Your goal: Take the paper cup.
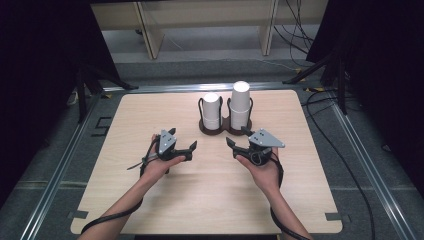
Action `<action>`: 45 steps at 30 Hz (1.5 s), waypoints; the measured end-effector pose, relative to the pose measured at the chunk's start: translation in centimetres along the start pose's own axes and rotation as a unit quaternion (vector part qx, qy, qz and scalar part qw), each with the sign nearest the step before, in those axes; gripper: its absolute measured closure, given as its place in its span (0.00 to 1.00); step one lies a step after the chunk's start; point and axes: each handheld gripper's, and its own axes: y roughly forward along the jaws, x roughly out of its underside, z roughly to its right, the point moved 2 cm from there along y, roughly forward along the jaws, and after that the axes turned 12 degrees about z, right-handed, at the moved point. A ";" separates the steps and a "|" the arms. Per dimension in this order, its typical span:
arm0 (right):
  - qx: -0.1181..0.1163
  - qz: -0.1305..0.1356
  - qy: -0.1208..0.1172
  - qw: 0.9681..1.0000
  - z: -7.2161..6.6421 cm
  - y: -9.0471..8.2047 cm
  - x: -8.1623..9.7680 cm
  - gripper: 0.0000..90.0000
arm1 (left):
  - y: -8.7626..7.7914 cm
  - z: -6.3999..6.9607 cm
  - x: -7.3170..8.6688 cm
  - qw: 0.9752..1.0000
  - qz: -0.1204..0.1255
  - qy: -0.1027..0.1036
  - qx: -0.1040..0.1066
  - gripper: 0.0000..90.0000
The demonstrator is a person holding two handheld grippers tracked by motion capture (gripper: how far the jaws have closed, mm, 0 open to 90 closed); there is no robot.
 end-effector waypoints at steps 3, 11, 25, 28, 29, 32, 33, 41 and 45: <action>0.000 -0.002 0.008 1.000 0.0 0.6 -0.3 0.36 | 1.0 0.0 -0.2 1.000 -0.005 0.006 0.009 0.07; 0.001 -0.008 0.008 1.000 0.7 4.3 -1.6 0.37 | 5.5 -0.5 0.4 0.999 -0.037 0.024 0.007 0.09; -0.004 -0.008 0.002 1.000 1.2 8.7 -2.6 0.39 | 9.0 -0.5 1.3 0.999 -0.034 -0.006 0.026 0.16; -0.003 -0.009 -0.001 1.000 1.1 9.3 -2.9 0.40 | 9.5 -0.4 1.3 0.999 -0.034 -0.012 0.030 0.16; -0.003 -0.012 -0.003 1.000 1.1 9.5 -2.9 0.40 | 9.6 -0.4 1.3 0.999 -0.036 -0.012 0.029 0.16; 0.000 -0.008 -0.001 1.000 1.3 9.9 -3.1 0.40 | 9.8 -0.4 1.4 0.999 -0.037 -0.014 0.028 0.16; 0.003 -0.012 -0.002 1.000 1.4 10.3 -3.0 0.40 | 10.0 -0.5 1.4 0.999 -0.036 -0.015 0.026 0.16; 0.009 -0.011 -0.007 1.000 1.8 11.6 -3.0 0.41 | 10.5 -0.8 1.3 0.998 -0.046 -0.013 0.030 0.20; 0.014 -0.019 -0.022 0.999 1.9 12.4 -2.9 0.41 | 10.9 -0.9 1.4 0.998 -0.047 -0.011 0.034 0.20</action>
